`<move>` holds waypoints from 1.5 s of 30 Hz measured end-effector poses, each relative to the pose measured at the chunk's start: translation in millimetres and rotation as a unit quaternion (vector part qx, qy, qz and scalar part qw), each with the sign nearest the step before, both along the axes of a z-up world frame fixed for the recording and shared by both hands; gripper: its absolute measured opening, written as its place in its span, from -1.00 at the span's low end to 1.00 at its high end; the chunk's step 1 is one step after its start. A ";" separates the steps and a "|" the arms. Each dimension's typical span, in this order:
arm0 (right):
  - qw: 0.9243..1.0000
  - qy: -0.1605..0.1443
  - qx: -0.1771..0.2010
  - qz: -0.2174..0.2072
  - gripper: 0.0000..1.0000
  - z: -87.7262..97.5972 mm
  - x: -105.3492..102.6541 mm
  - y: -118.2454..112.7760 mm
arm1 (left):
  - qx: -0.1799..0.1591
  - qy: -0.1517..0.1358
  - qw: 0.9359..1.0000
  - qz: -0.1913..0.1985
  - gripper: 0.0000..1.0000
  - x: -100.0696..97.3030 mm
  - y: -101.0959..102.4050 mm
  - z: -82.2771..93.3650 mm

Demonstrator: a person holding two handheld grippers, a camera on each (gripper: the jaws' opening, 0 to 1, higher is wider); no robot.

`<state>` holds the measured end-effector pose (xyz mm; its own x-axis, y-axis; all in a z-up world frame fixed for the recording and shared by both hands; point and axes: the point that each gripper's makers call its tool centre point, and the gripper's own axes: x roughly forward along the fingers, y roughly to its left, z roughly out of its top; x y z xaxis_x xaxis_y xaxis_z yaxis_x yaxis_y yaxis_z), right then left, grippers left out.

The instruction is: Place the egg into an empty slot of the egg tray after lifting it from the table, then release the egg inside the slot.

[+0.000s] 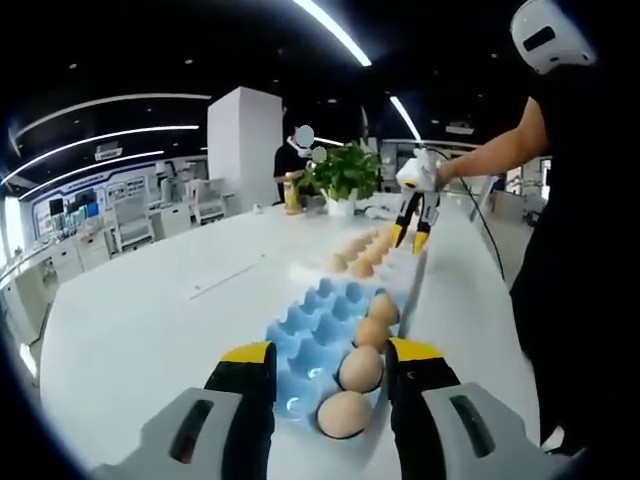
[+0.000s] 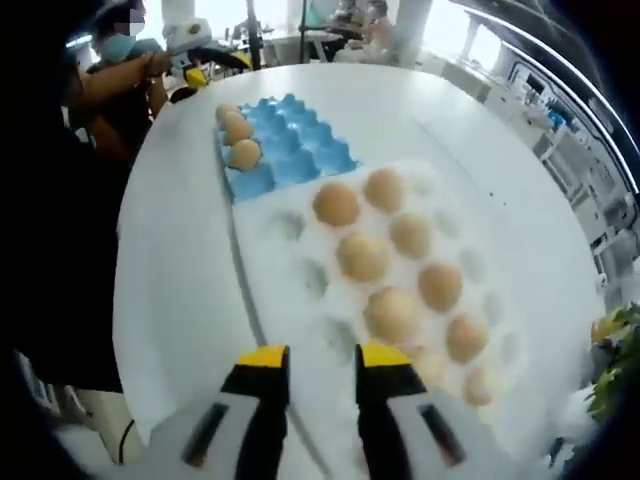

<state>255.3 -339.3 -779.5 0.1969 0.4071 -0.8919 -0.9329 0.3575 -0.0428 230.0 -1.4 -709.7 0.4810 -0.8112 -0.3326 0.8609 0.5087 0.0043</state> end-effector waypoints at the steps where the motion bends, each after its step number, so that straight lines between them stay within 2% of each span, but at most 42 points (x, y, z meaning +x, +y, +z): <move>1: 1.000 -0.002 -0.001 -0.004 -0.49 0.9 0.6 -4.3 | 0.000 0.000 1.000 0.000 -0.12 0.4 -0.5 0.1; 17: 0.996 -0.007 -0.038 -0.077 -0.49 -1.0 5.5 -72.6 | 0.001 0.002 1.000 0.000 -0.13 0.3 0.6 -0.4; 24: 0.994 -0.009 -0.053 -0.092 -0.48 0.3 7.9 -88.5 | 0.000 0.001 1.000 -0.002 -0.13 0.4 -2.0 0.8; 30: 0.994 -0.005 -0.068 -0.085 -0.48 -4.4 6.9 -93.1 | 0.001 0.001 1.000 0.000 -0.13 0.4 -0.6 1.5; 32: 0.994 -0.002 -0.075 -0.078 -0.48 -6.6 5.7 -93.2 | 0.002 0.002 1.000 -0.001 -0.13 -0.2 -0.5 1.0; 34: 0.993 0.000 -0.099 -0.055 -0.48 -10.3 3.5 -96.8 | 0.002 0.002 1.000 0.000 -0.13 -0.1 0.1 0.9; 35: 0.994 -0.002 -0.093 -0.054 -0.48 -10.5 4.6 -93.0 | 0.002 0.002 1.000 0.001 -0.13 0.2 0.4 1.1; 39: 0.994 0.005 -0.106 -0.039 -0.45 -10.2 5.9 -94.0 | 0.001 0.001 1.000 0.002 -0.13 0.2 1.0 1.7; 41: 0.993 0.012 -0.118 -0.021 -0.46 -11.6 5.7 -92.5 | 0.003 0.002 1.000 0.004 -0.12 0.7 1.6 0.9; 45: 0.990 0.054 -0.132 -0.010 -0.47 -16.0 5.5 -91.6 | 0.003 0.003 1.000 0.004 -0.12 0.2 1.4 0.6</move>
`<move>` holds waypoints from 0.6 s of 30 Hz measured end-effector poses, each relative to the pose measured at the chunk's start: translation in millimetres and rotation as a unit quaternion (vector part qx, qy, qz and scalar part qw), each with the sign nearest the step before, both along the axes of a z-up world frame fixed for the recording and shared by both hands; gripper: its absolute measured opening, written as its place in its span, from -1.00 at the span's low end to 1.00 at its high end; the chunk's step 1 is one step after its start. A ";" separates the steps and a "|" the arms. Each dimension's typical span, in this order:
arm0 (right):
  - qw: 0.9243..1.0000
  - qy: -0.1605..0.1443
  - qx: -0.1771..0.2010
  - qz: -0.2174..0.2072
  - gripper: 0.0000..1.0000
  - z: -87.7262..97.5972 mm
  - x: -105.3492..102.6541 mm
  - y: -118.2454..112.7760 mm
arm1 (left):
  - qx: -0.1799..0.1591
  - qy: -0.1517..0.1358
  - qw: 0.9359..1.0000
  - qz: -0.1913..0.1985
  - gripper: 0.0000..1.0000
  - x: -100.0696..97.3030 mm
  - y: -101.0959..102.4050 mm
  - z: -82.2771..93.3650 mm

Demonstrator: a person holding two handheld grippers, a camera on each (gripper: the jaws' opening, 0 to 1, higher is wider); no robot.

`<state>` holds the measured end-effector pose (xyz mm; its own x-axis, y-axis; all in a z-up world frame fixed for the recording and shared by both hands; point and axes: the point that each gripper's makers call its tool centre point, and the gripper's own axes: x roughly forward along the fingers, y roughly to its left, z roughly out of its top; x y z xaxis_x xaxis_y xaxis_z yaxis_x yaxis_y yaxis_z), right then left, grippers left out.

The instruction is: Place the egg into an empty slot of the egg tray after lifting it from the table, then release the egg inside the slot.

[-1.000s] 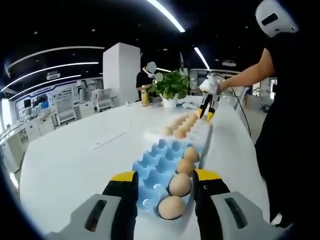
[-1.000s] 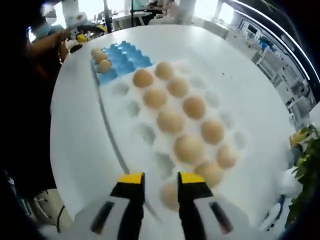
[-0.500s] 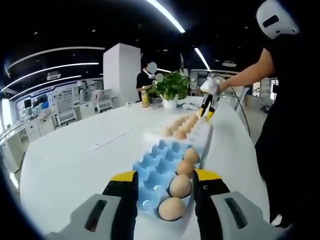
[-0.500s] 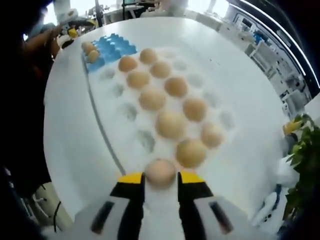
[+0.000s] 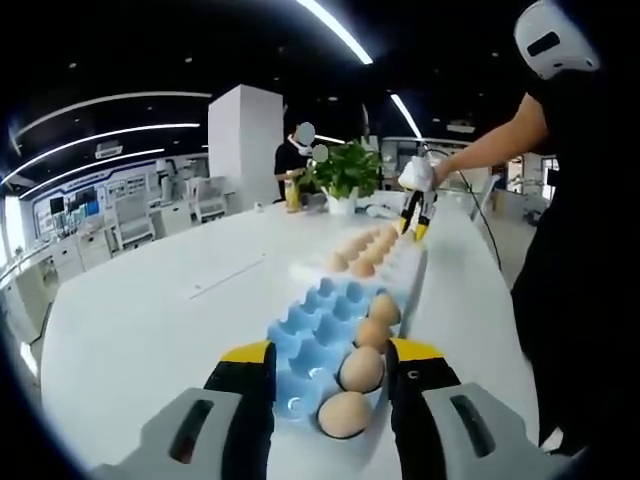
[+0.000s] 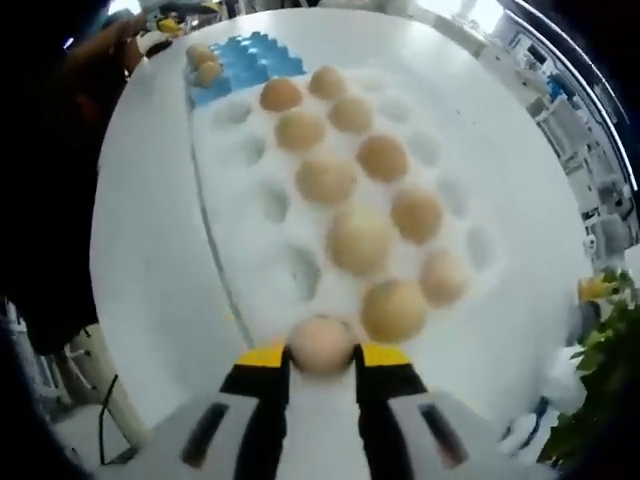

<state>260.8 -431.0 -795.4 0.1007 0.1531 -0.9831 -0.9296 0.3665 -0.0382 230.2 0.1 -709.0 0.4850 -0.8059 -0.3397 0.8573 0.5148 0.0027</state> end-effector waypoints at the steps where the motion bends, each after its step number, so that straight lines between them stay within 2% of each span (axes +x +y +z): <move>1: 1.000 0.014 -0.001 0.002 -0.47 -1.5 0.0 0.0 | 0.000 0.001 1.000 0.000 -0.12 -0.3 0.3 0.0; 4: 0.999 0.035 -0.007 0.003 -0.46 -3.1 0.4 -0.1 | 0.000 0.000 1.000 0.004 -0.12 -0.9 2.7 0.5; 10: 0.999 0.048 -0.013 0.005 -0.45 -4.8 -1.6 -0.7 | 0.001 0.001 1.000 0.012 -0.12 -1.6 7.7 0.0; 14: 0.999 0.044 -0.007 0.010 -0.46 -5.4 -2.2 -0.6 | 0.000 0.001 1.000 0.013 -0.12 -2.1 7.0 -0.4; 18: 0.999 0.023 -0.016 -0.019 -0.48 -3.5 -2.1 -0.6 | -0.004 -0.002 1.000 0.012 -0.12 -1.2 5.0 1.5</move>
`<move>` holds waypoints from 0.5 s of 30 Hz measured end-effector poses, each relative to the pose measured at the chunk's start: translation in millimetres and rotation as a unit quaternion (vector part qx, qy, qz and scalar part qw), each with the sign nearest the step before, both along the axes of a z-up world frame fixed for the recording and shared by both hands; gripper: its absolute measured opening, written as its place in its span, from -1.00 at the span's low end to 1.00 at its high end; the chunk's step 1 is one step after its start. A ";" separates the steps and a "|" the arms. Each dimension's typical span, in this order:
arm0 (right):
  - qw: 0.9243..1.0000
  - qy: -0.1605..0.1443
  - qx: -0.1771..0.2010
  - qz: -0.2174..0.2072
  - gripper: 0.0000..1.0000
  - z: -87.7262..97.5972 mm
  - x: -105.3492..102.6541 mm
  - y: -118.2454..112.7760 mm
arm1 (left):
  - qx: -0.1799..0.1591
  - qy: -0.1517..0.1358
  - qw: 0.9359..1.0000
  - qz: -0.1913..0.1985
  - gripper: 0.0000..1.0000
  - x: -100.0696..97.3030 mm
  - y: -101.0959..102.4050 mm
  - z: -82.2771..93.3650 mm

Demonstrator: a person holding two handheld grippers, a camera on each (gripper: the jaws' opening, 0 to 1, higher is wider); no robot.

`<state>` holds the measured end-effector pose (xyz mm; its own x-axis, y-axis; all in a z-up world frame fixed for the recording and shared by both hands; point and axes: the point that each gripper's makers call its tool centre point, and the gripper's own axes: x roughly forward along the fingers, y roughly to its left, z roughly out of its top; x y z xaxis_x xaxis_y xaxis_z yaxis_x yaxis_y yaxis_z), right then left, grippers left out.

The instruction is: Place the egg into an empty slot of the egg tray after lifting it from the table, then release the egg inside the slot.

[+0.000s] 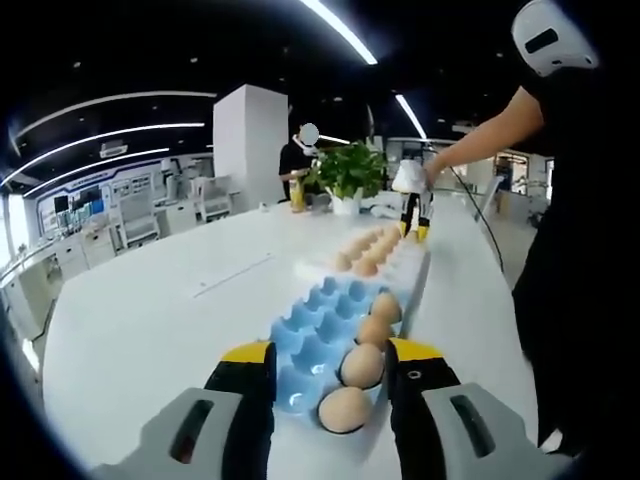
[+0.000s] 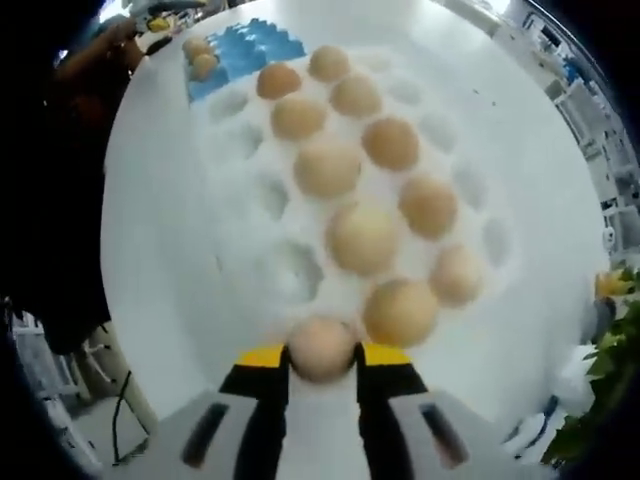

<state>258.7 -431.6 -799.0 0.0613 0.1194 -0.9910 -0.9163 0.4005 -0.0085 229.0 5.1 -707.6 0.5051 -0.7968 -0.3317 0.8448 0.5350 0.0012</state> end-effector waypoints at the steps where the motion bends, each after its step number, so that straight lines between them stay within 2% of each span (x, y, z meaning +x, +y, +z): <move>1: 1.000 -0.004 0.001 0.002 -0.48 0.8 -0.5 -0.2 | -0.001 -0.001 1.000 -0.001 -0.12 0.2 -0.4 0.5; 3: 0.999 -0.018 0.013 -0.031 -0.49 4.0 0.9 -1.4 | 0.001 -0.001 1.000 -0.003 -0.12 1.2 -0.7 0.2; 8: 0.999 -0.035 0.020 -0.031 -0.50 19.9 -0.3 -3.6 | 0.001 -0.004 1.000 -0.005 -0.12 3.7 -0.2 2.7; 10: 0.998 -0.054 0.022 -0.028 -0.50 32.3 3.6 -3.2 | 0.000 -0.004 1.000 -0.004 -0.12 4.7 0.2 3.1; 15: 0.996 -0.067 0.053 -0.027 -0.50 56.4 2.7 16.2 | 0.000 -0.005 1.000 -0.006 -0.12 4.3 -0.8 1.9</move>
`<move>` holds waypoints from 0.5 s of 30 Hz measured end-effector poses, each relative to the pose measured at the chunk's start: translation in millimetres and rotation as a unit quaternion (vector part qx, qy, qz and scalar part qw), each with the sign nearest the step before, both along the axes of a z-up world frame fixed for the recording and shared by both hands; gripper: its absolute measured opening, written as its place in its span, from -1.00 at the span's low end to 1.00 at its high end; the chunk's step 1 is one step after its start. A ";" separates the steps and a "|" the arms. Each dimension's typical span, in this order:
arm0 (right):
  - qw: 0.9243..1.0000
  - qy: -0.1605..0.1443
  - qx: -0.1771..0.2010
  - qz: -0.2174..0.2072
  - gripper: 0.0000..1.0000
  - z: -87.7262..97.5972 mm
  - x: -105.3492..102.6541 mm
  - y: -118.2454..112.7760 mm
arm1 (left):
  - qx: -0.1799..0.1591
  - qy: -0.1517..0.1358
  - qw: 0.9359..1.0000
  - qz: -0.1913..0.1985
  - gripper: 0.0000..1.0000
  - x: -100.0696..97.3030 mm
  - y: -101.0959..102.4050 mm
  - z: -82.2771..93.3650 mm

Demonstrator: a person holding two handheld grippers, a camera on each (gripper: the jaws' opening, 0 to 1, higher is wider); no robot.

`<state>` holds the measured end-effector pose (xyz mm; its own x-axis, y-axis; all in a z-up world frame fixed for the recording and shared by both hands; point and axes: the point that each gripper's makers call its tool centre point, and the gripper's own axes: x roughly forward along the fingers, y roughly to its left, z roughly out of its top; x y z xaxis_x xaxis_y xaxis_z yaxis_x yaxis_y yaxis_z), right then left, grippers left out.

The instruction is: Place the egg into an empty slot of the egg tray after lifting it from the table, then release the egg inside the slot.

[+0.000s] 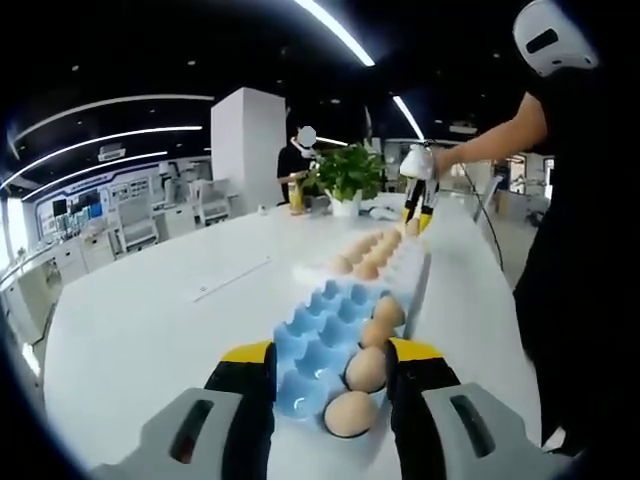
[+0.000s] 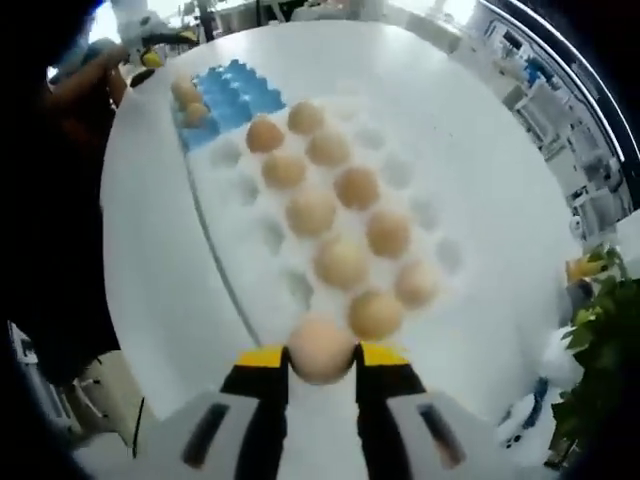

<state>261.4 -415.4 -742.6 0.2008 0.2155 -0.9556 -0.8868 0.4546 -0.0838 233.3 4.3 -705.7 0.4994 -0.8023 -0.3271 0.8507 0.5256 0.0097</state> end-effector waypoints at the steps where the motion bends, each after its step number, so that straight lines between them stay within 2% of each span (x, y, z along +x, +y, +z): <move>1: 1.000 -0.006 0.003 0.009 -0.50 2.1 0.1 6.1 | 0.000 0.000 1.000 0.000 -0.12 -0.2 -0.2 -0.3; 7: 0.999 -0.003 0.010 0.040 -0.50 2.0 -2.9 31.9 | 0.001 0.002 1.000 0.000 -0.12 -2.1 0.2 -2.2; 15: 0.998 0.007 0.003 0.062 -0.50 -4.1 -4.5 43.4 | 0.001 -0.001 1.000 0.002 -0.12 -2.1 1.9 -0.7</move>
<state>256.9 -372.0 -746.7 0.1595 0.2444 -0.9565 -0.9373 0.3417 -0.0690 231.1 6.3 -706.4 0.5036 -0.7995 -0.3273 0.8483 0.5294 0.0121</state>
